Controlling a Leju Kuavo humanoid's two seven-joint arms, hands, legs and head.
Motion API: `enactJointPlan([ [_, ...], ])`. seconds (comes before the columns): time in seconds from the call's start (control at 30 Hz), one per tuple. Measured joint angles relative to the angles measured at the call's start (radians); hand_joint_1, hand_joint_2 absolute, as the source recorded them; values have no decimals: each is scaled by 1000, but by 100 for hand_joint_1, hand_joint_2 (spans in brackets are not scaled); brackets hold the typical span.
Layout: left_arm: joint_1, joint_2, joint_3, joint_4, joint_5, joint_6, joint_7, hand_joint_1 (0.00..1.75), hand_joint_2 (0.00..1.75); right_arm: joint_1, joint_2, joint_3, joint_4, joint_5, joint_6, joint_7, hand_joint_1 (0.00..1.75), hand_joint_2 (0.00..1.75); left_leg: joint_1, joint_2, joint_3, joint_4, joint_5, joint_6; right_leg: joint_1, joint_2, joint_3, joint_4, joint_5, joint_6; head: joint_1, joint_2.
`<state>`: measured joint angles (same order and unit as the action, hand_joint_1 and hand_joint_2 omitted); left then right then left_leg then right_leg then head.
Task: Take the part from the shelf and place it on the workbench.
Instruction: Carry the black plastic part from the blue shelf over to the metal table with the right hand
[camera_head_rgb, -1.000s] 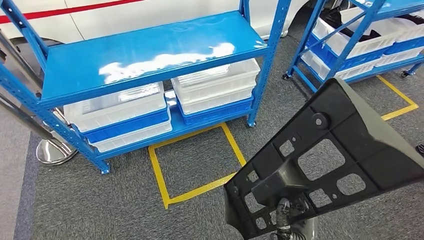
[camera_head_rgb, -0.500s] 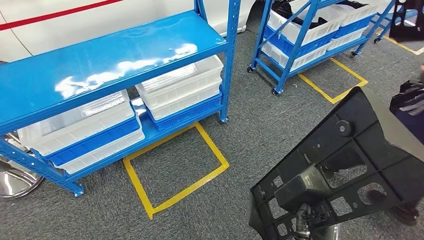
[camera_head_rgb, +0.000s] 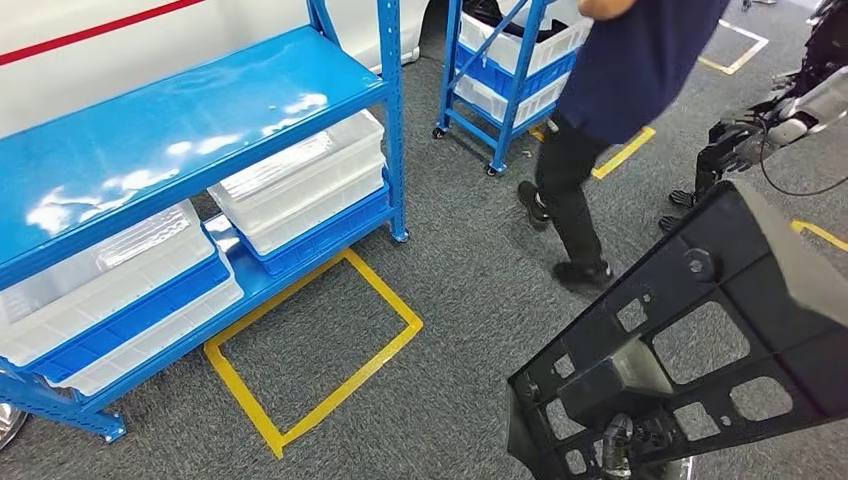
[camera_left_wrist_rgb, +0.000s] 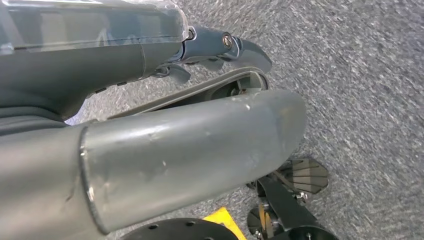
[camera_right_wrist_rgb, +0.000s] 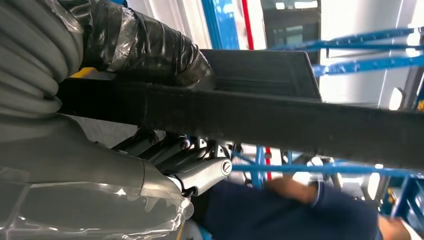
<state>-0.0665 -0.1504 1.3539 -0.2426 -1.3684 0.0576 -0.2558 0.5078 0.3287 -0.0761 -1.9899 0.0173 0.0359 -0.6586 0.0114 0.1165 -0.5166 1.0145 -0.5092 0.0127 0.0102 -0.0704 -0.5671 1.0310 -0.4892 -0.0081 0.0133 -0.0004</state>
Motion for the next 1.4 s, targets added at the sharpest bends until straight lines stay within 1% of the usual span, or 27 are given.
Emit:
enactJointPlan([
  [0.03,-1,0,0,0,0,0,0,0,0,1,3,-2,-2,0,0,-1,175,175,0,8,3,-3,-1,-6,-2,13,1,-5,4,-6,0,0],
  [0.1,-3,0,0,0,0,0,1,0,0,2,8,-7,-4,0,0,-1,175,175,0,-21,2,14,-20,-15,-10,35,7,-22,16,-17,-1,0],
  [0.17,-2,0,1,0,0,0,1,0,0,0,13,-8,-4,0,1,-2,175,175,2,-81,-38,110,-81,-20,-15,58,8,-31,25,-26,-1,0],
  [0.2,0,0,2,0,0,0,1,0,0,-1,15,-8,-4,0,2,-2,175,175,2,-99,-70,179,-114,-20,-15,71,6,-31,27,-29,-1,0],
  [0.23,1,0,3,0,0,0,2,0,0,0,16,-9,-4,0,3,-2,175,175,2,-106,-98,238,-135,-21,-15,86,4,-29,27,-29,-1,0],
  [0.27,3,0,3,0,0,0,3,0,0,0,17,-9,-4,0,5,-2,175,175,2,-108,-113,268,-136,-21,-14,101,3,-27,27,-29,-1,0],
  [0.3,4,0,3,0,0,0,3,0,0,0,17,-9,-4,2,7,-1,175,175,3,-110,-111,258,-115,-22,-14,117,2,-23,26,-29,-1,0],
  [0.33,5,0,4,0,1,-1,4,0,0,0,17,-10,-4,4,9,-1,175,175,4,-114,-91,212,-79,-22,-15,132,2,-17,25,-27,-1,0],
  [0.4,5,1,4,0,2,-1,5,0,0,-1,18,-10,-3,10,12,-1,175,175,8,-155,-37,80,-17,-20,-15,160,-4,-1,18,-18,-1,0],
  [0.47,4,2,5,0,2,-1,6,0,0,-1,20,-10,-2,14,13,-1,175,175,9,-189,-13,17,-3,-15,-16,182,-15,12,15,-6,-1,0],
  [0.53,2,2,5,0,2,0,7,0,0,-1,21,-10,-2,16,15,0,175,175,6,-176,-12,14,-1,-5,-19,203,-24,12,21,7,-1,0],
  [0.57,1,2,5,0,2,0,7,0,0,0,22,-10,-2,16,16,0,175,175,6,-163,-11,10,3,2,-20,198,-28,15,20,12,-1,0],
  [0.63,-1,2,5,0,2,1,6,0,0,0,22,-10,-1,18,16,0,175,175,7,-138,-9,1,11,15,-19,147,-50,60,-10,21,0,0],
  [0.7,1,3,5,0,2,1,5,0,0,-3,22,-10,-1,19,16,1,175,175,5,-111,-11,-1,13,20,-19,90,-105,177,-75,29,0,0],
  [0.77,4,4,5,0,2,1,5,0,0,-3,23,-10,2,21,16,1,175,175,2,-81,-14,-1,12,20,-23,76,-153,278,-111,34,0,0],
  [0.8,4,4,5,0,3,1,5,0,0,-3,23,-10,4,22,16,1,175,175,1,-66,-13,-1,11,20,-24,73,-152,280,-101,34,0,0],
  [0.87,2,4,5,0,3,1,6,0,0,-2,23,-10,5,23,16,2,175,175,1,-42,-9,-1,7,17,-23,54,-89,169,-40,29,0,0],
  [0.9,2,4,5,0,2,1,6,0,0,-3,23,-10,6,24,16,2,175,175,-1,-31,-5,-1,5,14,-18,29,-49,98,-16,22,0,0],
  [0.93,1,4,5,0,2,1,6,0,0,-3,23,-10,6,25,16,2,175,175,-2,-23,-1,-2,3,10,-12,8,-19,41,0,15,0,0],
  [1.0,0,4,5,0,0,1,6,0,0,-3,23,-10,5,25,16,2,175,175,-3,-5,5,-3,0,0,-1,-10,-3,2,0,2,0,0],
  [1.07,-3,4,5,0,0,0,6,0,0,-1,23,-10,5,26,16,2,175,175,-1,11,11,-6,-4,-11,-3,15,-3,-6,7,-8,0,0],
  [1.13,-4,4,5,0,-1,0,5,0,0,-1,24,-10,4,26,16,1,175,175,0,-26,1,27,-32,-20,-10,40,3,-22,18,-21,0,0],
  [1.2,-2,5,5,0,-1,0,5,0,0,-2,25,-11,4,27,17,1,175,175,2,-88,-49,139,-95,-24,-13,64,4,-28,24,-29,0,0],
  [1.27,1,5,5,0,-2,-1,5,0,0,-2,25,-11,4,27,17,2,175,175,3,-107,-109,255,-133,-26,-10,93,2,-24,25,-32,-1,0],
  [1.3,3,5,5,0,-2,-2,4,0,0,-2,25,-11,4,28,16,2,175,175,3,-109,-120,270,-124,-26,-9,110,2,-22,24,-32,-1,0],
  [1.33,4,5,5,0,-2,-2,3,0,0,-2,25,-11,5,29,16,3,175,175,3,-111,-113,245,-95,-25,-9,126,2,-18,23,-32,-1,0],
  [1.4,4,6,5,0,-1,-3,1,0,0,-2,25,-11,5,31,16,4,175,175,4,-142,-62,118,-22,-20,-9,156,0,-6,18,-27,0,0],
])
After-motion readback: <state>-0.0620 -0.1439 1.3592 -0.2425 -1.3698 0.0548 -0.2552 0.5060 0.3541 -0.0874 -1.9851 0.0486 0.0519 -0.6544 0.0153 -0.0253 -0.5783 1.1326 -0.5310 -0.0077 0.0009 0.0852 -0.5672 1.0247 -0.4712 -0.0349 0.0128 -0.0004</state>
